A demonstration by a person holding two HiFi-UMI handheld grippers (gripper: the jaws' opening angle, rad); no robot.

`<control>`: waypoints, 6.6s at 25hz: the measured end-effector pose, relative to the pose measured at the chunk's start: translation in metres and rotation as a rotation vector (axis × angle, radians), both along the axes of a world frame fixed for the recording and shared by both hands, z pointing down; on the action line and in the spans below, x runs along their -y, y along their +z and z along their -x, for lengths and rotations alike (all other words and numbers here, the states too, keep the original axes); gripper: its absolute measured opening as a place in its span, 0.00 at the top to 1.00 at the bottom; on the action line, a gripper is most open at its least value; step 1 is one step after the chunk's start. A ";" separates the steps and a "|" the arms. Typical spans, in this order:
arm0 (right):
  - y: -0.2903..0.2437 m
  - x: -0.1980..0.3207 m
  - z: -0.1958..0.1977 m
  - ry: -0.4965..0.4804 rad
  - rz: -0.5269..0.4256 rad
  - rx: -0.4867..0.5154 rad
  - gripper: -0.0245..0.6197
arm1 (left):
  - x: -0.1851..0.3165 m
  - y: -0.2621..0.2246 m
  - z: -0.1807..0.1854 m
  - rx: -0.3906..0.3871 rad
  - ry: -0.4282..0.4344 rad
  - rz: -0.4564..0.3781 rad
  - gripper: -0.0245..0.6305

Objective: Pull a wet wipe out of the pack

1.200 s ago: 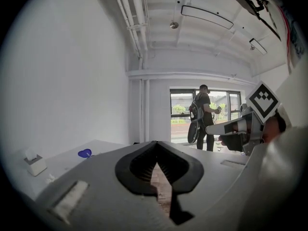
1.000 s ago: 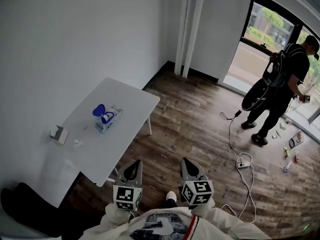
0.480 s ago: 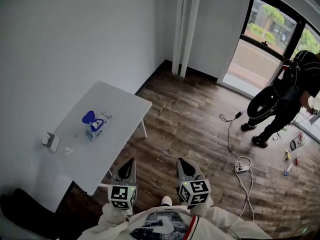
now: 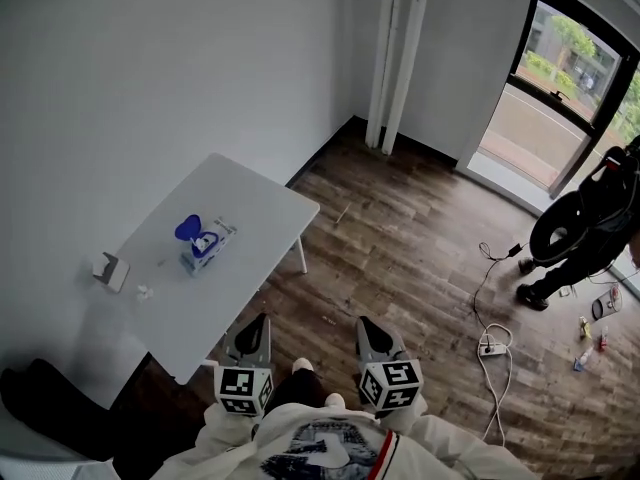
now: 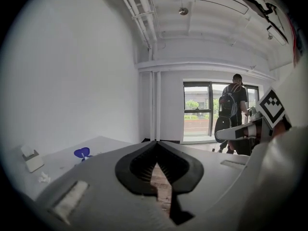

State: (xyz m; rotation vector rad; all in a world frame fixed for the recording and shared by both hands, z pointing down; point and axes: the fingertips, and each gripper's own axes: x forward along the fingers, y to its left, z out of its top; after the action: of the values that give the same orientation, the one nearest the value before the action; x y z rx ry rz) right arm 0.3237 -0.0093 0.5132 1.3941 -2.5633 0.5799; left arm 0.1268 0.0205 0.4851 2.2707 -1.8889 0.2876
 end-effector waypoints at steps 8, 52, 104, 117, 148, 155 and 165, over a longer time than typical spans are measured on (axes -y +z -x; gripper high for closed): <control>0.013 0.043 0.033 -0.043 0.018 -0.025 0.95 | 0.032 0.013 0.035 -0.018 -0.052 0.011 0.96; 0.028 0.242 0.371 -0.710 0.036 -0.114 0.95 | 0.139 0.069 0.297 -0.135 -0.641 0.107 0.96; 0.079 0.279 0.466 -1.184 0.151 -0.211 0.95 | 0.177 0.073 0.330 -0.101 -0.954 0.215 0.96; 0.097 0.235 0.484 -1.296 0.151 -0.334 0.77 | 0.165 0.082 0.335 -0.146 -0.890 0.206 0.96; 0.201 0.172 0.513 -1.704 0.104 -0.630 0.55 | 0.129 0.097 0.356 -0.212 -1.002 0.239 0.96; 0.206 0.170 0.521 -1.686 0.090 -0.629 0.66 | 0.125 0.101 0.355 -0.204 -1.012 0.251 0.96; 0.206 0.161 0.520 -1.676 0.104 -0.613 0.80 | 0.128 0.086 0.349 -0.227 -1.011 0.213 0.96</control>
State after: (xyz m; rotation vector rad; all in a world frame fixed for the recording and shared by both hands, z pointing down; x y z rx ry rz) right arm -0.1961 -0.1704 0.7188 -0.7109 -2.1018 -0.0622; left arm -0.2217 -0.1073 0.5709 0.9549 -2.4172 0.0632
